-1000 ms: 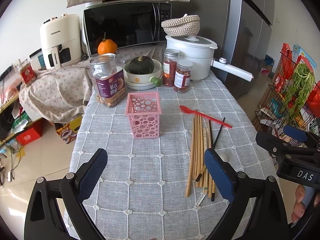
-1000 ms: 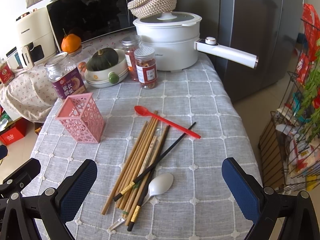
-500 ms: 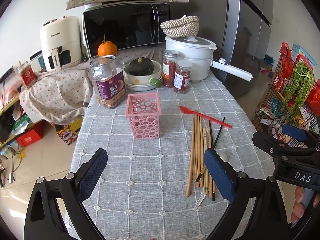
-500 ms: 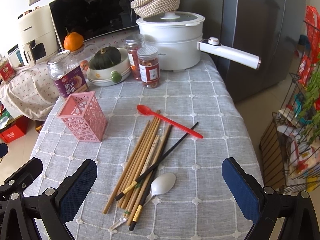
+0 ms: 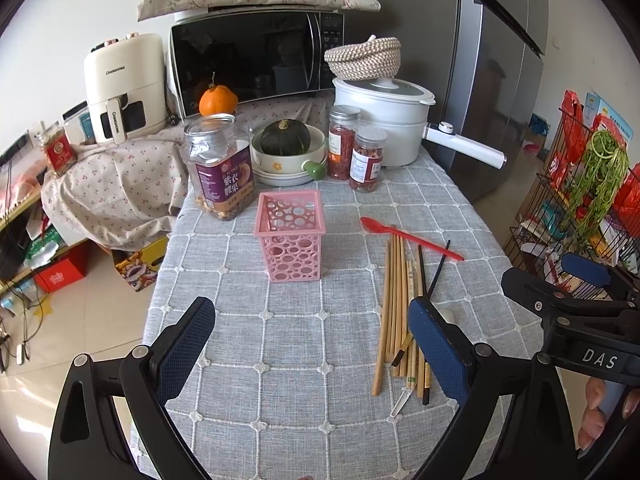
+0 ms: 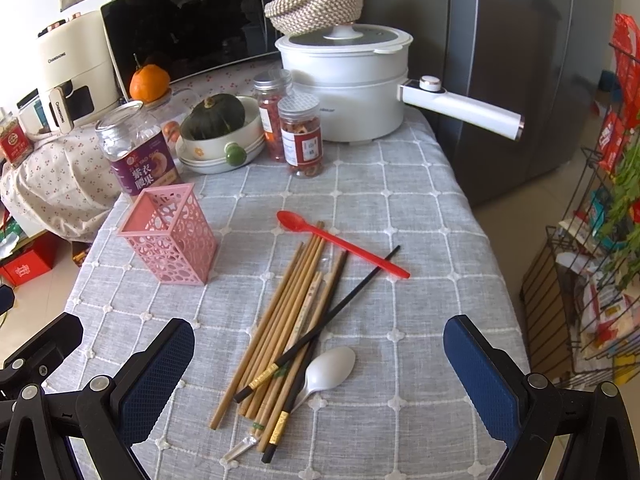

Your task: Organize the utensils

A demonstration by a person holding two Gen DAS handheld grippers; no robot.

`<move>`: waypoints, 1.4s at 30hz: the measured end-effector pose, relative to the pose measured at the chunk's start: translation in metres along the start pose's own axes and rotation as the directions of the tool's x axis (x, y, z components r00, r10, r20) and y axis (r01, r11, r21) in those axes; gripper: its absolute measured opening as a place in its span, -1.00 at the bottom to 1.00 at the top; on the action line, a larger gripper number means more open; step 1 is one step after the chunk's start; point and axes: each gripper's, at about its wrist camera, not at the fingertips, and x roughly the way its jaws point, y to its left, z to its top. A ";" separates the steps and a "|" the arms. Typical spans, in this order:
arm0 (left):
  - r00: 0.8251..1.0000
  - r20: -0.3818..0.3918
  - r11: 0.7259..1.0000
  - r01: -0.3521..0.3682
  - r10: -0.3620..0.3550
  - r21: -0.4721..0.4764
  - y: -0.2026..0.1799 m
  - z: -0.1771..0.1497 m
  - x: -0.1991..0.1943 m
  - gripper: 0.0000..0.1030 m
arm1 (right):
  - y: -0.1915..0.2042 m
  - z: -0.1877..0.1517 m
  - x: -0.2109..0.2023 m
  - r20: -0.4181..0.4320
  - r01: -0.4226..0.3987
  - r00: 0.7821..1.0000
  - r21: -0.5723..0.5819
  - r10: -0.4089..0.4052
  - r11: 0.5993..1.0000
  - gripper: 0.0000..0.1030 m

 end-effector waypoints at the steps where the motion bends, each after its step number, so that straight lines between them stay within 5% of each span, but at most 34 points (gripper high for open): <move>1: 1.000 0.001 1.000 0.000 0.000 -0.002 0.000 0.000 0.000 0.92 | 0.000 0.000 0.000 0.000 0.000 1.000 0.000 0.000 1.000 0.99; 29: 1.000 -0.011 1.000 0.005 -0.005 -0.010 -0.001 0.005 0.008 0.92 | -0.008 0.004 -0.001 0.002 -0.002 1.000 0.017 0.002 1.000 0.99; 37: 0.991 -0.133 1.000 0.026 -0.024 0.014 -0.016 0.016 0.064 0.91 | -0.028 0.012 0.014 -0.059 -0.035 0.998 0.058 0.039 0.998 0.99; 42: 0.957 -0.271 0.993 0.113 -0.105 0.014 -0.037 0.026 0.115 0.85 | -0.055 0.016 0.039 -0.138 -0.021 0.990 0.114 0.036 0.993 0.98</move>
